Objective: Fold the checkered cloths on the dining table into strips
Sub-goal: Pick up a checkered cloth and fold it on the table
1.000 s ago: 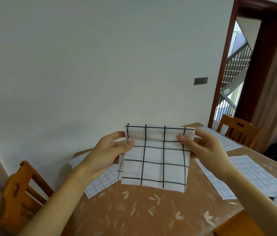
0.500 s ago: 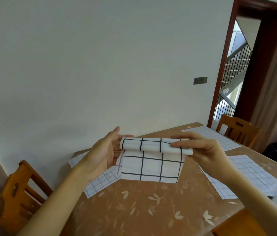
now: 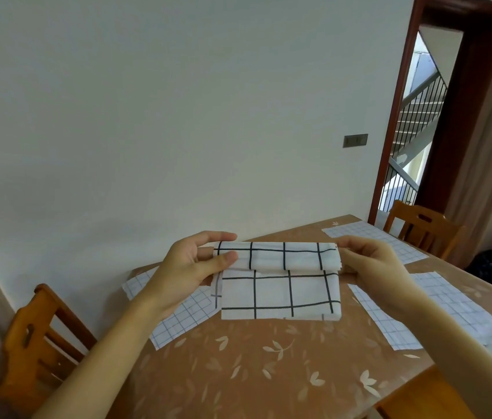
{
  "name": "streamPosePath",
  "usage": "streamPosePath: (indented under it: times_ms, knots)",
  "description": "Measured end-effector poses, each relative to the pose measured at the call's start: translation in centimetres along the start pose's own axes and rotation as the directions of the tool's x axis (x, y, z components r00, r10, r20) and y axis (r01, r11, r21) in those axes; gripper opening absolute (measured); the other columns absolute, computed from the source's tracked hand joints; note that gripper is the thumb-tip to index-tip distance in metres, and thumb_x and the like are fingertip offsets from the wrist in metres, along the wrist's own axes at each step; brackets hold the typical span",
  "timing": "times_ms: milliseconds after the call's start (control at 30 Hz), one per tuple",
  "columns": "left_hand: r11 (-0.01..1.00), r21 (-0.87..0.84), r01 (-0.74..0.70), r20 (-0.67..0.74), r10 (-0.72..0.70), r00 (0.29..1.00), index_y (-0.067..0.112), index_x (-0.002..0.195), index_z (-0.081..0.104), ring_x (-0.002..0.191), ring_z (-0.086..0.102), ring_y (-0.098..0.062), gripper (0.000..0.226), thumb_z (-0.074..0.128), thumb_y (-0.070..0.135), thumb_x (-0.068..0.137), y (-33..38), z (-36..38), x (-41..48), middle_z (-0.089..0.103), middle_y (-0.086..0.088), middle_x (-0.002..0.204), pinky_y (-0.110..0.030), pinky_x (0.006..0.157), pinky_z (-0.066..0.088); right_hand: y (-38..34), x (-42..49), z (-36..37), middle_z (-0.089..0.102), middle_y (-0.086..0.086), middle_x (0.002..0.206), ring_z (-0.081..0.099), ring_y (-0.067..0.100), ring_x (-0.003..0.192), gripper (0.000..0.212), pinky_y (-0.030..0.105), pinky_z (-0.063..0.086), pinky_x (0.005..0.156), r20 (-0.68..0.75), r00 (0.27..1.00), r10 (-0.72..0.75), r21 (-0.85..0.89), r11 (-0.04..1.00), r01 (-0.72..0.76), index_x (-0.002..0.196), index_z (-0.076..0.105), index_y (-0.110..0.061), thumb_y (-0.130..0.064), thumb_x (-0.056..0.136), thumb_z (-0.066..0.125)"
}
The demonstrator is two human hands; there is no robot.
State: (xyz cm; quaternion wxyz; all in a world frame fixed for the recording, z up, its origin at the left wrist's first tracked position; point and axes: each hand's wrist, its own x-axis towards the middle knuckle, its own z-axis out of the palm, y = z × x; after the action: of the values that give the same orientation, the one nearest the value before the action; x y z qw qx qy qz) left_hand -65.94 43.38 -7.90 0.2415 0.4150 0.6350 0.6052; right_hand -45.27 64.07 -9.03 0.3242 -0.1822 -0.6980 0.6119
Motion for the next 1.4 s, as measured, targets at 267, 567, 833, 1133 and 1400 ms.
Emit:
streamPosePath:
  times_ms: [267,567,833,1133,1400]
  knots:
    - [0.986,0.154,-0.070,-0.097,0.085,0.992,0.028,0.121,0.066,0.073,0.071,-0.012,0.032,0.071,0.021,0.090,-0.4,0.6,0.2,0.078,0.001,0.079,-0.022,0.065,0.054,-0.1,-0.6,0.5,0.078,0.007,0.105,0.075,0.025,0.098,0.030,0.031,0.060,0.078,0.220,0.967,0.129,0.005,0.991,-0.134,0.116,0.070,-0.013,-0.029,0.091,0.062]
    - [0.913,-0.165,0.372,0.141,-0.352,0.925,0.018,0.119,0.069,0.099,0.075,-0.026,0.057,0.033,0.059,0.101,-0.2,1.0,-0.1,0.078,-0.009,0.110,-0.044,0.091,0.058,0.3,-1.5,0.4,0.079,0.008,0.097,0.077,0.023,0.088,0.023,0.022,0.060,0.071,0.124,0.975,-0.183,-0.033,0.982,0.188,0.108,0.074,-0.008,-0.007,0.086,0.068]
    - [0.956,-0.089,0.281,0.166,-0.264,0.950,0.011,0.113,0.076,0.105,0.072,-0.028,0.038,0.083,0.018,0.076,-1.5,0.2,0.4,0.070,-0.017,0.124,-0.038,0.088,0.061,1.6,-1.5,-0.3,0.076,0.001,0.115,0.069,0.016,0.113,0.027,0.029,0.055,0.096,0.205,0.958,-0.202,-0.114,0.967,0.229,0.111,0.075,-0.010,-0.001,0.091,0.060]
    - [0.978,0.030,0.205,0.140,-0.208,0.968,0.015,0.113,0.076,0.103,0.073,-0.024,0.037,0.080,0.001,0.079,-2.3,0.4,0.2,0.073,-0.010,0.117,-0.034,0.086,0.061,3.2,-1.8,-0.2,0.072,-0.003,0.120,0.070,0.021,0.109,0.034,0.039,0.054,0.095,0.240,0.968,0.076,0.026,0.996,-0.085,0.127,0.065,-0.022,-0.037,0.099,0.055]
    - [0.849,0.529,-0.001,0.364,-0.226,0.904,0.032,0.120,0.070,0.107,0.068,-0.003,0.044,0.083,0.040,0.079,-2.5,1.6,0.5,0.073,0.016,0.115,-0.032,0.097,0.055,4.8,-2.3,1.1,0.077,0.003,0.102,0.075,0.025,0.091,0.060,0.030,0.061,0.080,0.230,0.968,0.100,-0.120,0.990,-0.074,0.131,0.057,-0.029,-0.012,0.079,0.081]
